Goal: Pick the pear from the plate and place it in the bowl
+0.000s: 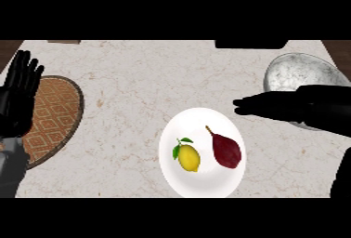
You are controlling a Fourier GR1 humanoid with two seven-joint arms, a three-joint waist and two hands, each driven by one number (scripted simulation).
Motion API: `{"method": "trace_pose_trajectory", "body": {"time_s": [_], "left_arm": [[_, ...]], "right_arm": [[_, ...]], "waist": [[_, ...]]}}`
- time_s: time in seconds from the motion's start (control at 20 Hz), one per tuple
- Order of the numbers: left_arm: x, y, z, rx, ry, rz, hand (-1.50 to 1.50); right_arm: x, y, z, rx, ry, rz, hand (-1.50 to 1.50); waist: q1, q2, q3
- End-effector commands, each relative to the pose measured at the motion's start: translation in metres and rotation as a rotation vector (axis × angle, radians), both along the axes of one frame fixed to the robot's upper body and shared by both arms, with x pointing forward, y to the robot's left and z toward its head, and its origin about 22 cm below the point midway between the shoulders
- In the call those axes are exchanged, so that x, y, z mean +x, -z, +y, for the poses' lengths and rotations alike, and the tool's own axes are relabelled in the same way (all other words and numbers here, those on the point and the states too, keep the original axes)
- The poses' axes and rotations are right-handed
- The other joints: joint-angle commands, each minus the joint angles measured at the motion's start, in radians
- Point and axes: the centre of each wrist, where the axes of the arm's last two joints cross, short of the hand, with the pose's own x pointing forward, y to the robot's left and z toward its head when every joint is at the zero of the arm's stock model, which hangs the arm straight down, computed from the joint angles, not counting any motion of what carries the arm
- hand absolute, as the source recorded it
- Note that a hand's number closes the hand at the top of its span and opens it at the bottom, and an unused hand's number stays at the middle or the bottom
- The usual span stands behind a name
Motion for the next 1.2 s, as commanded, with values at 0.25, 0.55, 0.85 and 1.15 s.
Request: {"method": "trace_pose_trajectory", "body": {"time_s": [0.25,0.55,0.85,1.15], "left_arm": [[-0.018,0.002,-0.023,-0.007,0.007,0.012,0.0],[-0.003,0.007,0.014,-0.005,-0.024,0.01,0.0],[0.003,0.007,0.001,0.012,-0.007,0.003,0.0],[0.001,-0.011,-0.004,0.003,0.002,0.02,0.0]], "right_arm": [[0.017,0.034,0.026,-0.103,-0.013,0.022,-1.5],[0.015,0.055,0.029,-0.108,-0.01,0.039,-1.5],[0.02,0.111,0.034,-0.132,0.02,0.061,-1.5],[0.029,0.12,0.042,-0.136,0.023,0.053,-1.5]], "waist": [[0.004,-0.002,0.001],[-0.008,-0.002,0.0],[-0.006,0.001,0.001],[-0.008,-0.002,0.001]]}}
